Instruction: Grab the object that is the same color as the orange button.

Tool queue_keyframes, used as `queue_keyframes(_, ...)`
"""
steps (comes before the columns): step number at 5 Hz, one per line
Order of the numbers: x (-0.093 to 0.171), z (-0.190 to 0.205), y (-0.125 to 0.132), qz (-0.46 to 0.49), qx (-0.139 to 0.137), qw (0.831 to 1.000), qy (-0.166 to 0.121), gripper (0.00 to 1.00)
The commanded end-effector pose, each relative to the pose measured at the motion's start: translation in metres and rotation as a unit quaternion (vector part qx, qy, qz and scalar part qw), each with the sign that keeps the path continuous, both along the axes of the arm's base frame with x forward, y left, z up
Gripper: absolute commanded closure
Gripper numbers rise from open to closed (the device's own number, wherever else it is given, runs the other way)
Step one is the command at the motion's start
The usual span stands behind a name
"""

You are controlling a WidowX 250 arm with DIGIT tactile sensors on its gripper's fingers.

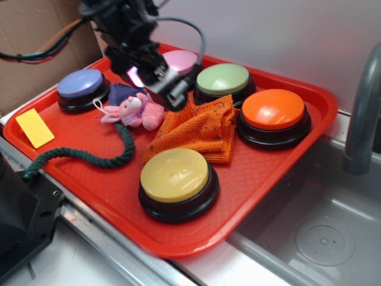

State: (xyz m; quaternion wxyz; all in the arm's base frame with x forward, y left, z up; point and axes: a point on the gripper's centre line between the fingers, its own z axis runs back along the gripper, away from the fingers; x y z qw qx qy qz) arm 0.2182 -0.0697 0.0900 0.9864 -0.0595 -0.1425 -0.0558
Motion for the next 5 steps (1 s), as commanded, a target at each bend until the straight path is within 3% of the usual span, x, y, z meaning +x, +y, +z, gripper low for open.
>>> queue_keyframes(1,0.019,-0.022,0.003,0.036,0.019,0.999,-0.010,0.00)
queue_keyframes(3,0.018,-0.048,0.017,0.067,0.044,0.997,0.015,0.00)
queue_keyframes(4,0.021,-0.055,0.017,0.063,0.040,0.997,0.026,0.00)
queue_keyframes(5,0.024,-0.058,0.014,0.040,0.027,0.999,0.014,0.00)
